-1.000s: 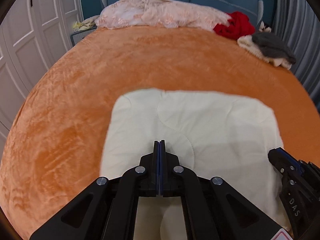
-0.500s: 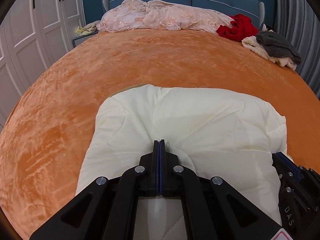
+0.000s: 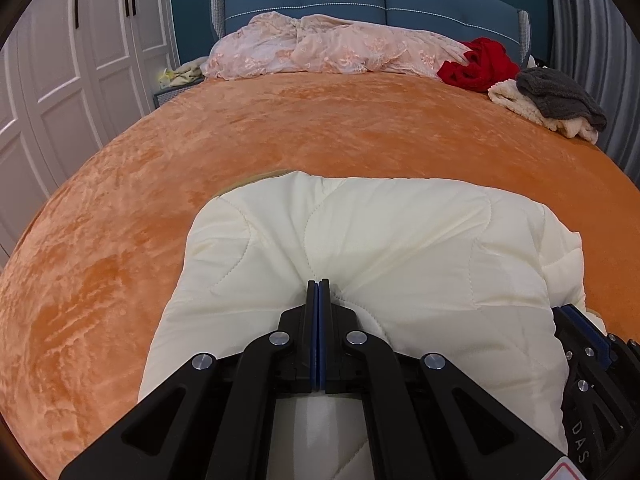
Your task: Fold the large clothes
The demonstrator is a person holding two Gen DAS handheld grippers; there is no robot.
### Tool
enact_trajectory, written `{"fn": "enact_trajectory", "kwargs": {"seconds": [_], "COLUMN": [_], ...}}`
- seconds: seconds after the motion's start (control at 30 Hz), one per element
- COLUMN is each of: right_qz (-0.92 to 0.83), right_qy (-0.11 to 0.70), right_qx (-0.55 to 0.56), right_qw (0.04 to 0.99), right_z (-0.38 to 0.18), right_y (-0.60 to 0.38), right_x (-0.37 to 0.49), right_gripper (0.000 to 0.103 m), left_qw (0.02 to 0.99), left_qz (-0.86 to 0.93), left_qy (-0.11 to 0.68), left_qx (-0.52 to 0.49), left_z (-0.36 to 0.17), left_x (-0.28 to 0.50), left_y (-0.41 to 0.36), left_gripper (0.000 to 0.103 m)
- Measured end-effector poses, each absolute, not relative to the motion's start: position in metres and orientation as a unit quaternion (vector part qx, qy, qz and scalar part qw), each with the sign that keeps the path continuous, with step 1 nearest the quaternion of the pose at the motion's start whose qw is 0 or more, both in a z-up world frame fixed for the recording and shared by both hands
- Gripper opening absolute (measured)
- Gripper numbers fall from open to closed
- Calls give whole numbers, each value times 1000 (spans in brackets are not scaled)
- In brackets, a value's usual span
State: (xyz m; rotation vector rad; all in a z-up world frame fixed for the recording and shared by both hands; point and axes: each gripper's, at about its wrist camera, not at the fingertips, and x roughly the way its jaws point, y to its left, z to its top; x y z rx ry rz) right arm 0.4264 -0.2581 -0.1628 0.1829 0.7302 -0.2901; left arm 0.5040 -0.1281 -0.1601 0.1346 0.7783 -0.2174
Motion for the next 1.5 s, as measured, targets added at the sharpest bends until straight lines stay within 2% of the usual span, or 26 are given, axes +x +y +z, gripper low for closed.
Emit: {"fn": "enact_trajectory", "kwargs": {"seconds": [0.43,0.57,0.73,0.9,1.03,1.17,1.27,1.5], "right_qz": [-137,-114,-99,-101,-116,-125,-126,-110], "right_qy": [359,400,408,462,482,494,498,493], "right_qx": [98,126,122,146,119,111,142,145], "right_qw": [918,901,900,869,860,853,846,851], "right_z": [-159,-132,-92,-119,-134,-129,-113,-78], "right_y": [-261,-273,-270,-267,-259,-254,-257,-231], "right_x": [426,415,347,309,316,313,293,227], "right_gripper": [9,9,12,12,13,13,14,31], "left_qw": [916,907,895,876,879,877,869,857], "left_qz": [-103,-110,-152,-153,-132,-106,-102,-116], "left_qy": [383,400,415,454,449,451,472,498], "left_qx": [69,68,61,63,96,129,109,67], "left_z": [-159,-141,-102,-108,-119,-124,-114,-89], "left_x": [505,496,443,392,378,375,369,321], "left_y": [-129,-120,-88,-67,-74,-86,-77,-53], "left_gripper": [0,0,2,2,2,2,2,4]}}
